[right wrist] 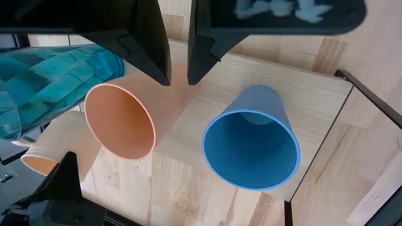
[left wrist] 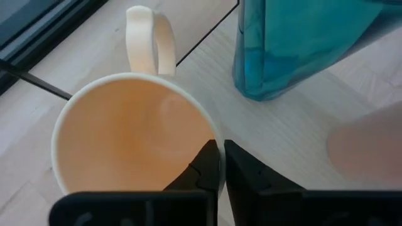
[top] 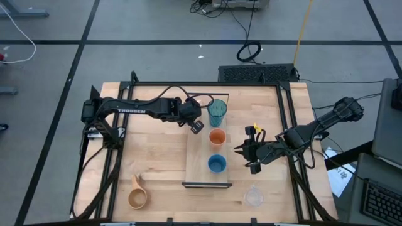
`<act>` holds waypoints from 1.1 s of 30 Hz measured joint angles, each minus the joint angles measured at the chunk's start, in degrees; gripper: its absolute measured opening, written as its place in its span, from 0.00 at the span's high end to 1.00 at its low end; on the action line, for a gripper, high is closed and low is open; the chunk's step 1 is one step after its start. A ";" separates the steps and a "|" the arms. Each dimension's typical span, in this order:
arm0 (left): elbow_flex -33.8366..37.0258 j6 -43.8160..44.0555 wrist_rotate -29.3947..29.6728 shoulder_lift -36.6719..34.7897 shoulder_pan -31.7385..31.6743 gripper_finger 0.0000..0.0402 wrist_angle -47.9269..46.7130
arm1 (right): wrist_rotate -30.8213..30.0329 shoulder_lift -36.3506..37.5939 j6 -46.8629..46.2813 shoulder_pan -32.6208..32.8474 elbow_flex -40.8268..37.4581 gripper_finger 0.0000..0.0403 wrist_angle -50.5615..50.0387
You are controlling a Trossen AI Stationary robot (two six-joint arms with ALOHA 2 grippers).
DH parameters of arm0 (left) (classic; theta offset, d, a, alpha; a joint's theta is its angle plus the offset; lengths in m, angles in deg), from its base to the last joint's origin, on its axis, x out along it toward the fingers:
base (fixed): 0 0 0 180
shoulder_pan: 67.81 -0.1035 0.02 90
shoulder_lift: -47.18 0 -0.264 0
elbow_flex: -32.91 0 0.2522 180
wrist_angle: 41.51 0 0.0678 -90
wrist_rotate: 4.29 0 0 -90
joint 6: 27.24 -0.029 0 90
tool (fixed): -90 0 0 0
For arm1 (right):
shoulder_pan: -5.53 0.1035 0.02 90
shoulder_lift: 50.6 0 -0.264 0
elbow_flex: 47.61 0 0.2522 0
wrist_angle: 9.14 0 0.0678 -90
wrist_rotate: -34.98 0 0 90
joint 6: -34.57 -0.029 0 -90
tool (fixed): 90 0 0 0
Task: Stack small to large cups/mugs on shelf
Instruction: Put the light orange mug on the shelf
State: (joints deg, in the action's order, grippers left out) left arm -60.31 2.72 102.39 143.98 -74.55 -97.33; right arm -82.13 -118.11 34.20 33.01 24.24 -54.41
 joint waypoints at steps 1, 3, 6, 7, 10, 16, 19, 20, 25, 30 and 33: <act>0.02 -0.36 0.23 0.00 0.00 0.95 0.06 | 0.00 0.00 0.00 0.00 0.00 0.90 0.00; 0.27 -0.65 0.76 0.00 0.21 0.96 0.15 | 0.00 0.00 -0.08 0.00 0.00 0.90 0.00; 0.35 -0.62 2.01 0.00 0.59 0.98 0.20 | 0.00 0.00 -0.36 0.00 0.00 0.90 0.00; 0.35 -0.58 2.00 0.00 0.61 0.98 0.42 | 0.00 0.00 -0.28 0.00 0.00 0.90 0.00; 0.35 0.08 1.98 0.00 0.61 0.97 0.32 | 0.01 0.00 -0.26 0.00 0.00 0.90 0.00; 0.35 0.23 2.41 0.00 0.61 0.96 0.37 | 0.02 0.00 -0.25 0.00 0.00 0.90 0.00; 0.35 -0.26 2.24 0.11 0.61 0.98 0.39 | 0.02 0.00 -0.25 0.00 0.00 0.90 0.00; 0.35 -0.42 2.28 0.37 0.63 0.98 0.41 | 0.02 0.00 -0.25 0.00 0.00 0.90 0.00; 0.39 -0.20 2.28 0.63 0.92 0.94 0.34 | 0.13 0.00 -0.23 0.00 0.00 0.90 -0.02; 0.39 0.10 2.43 0.63 0.90 0.93 0.37 | 0.15 0.00 -0.21 0.00 0.00 0.90 -0.02; 0.39 -0.26 2.48 0.81 0.78 0.93 0.75 | 0.15 0.00 -0.04 0.00 0.00 0.90 -0.04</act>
State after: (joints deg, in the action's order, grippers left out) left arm -59.92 2.47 104.87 144.78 -73.77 -96.58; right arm -81.98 -118.11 34.17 33.01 24.24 -54.45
